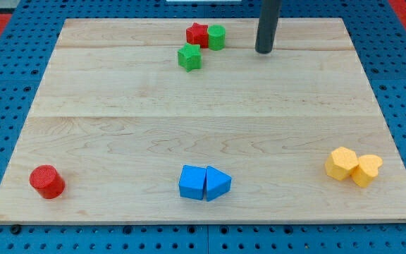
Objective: Move red star along with green star a bit down
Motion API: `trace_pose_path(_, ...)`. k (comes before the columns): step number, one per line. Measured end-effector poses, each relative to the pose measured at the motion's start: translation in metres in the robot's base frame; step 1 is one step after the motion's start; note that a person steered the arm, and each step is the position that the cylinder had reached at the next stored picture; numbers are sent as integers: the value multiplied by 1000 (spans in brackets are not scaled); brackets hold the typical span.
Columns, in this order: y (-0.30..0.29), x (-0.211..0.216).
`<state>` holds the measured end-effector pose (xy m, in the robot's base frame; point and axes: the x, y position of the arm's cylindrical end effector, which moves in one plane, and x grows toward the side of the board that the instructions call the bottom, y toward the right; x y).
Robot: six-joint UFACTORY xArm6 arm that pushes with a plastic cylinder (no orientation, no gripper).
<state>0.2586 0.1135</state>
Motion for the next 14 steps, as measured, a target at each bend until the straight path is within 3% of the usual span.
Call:
trace_pose_path(1,-1,-53)
trace_pose_path(2,-24,-66)
trace_pose_path(3,-87,-48)
trace_pose_path(5,-142,-39)
trace_pose_path(7,-123,-29)
trace_pose_path(14,-114,96)
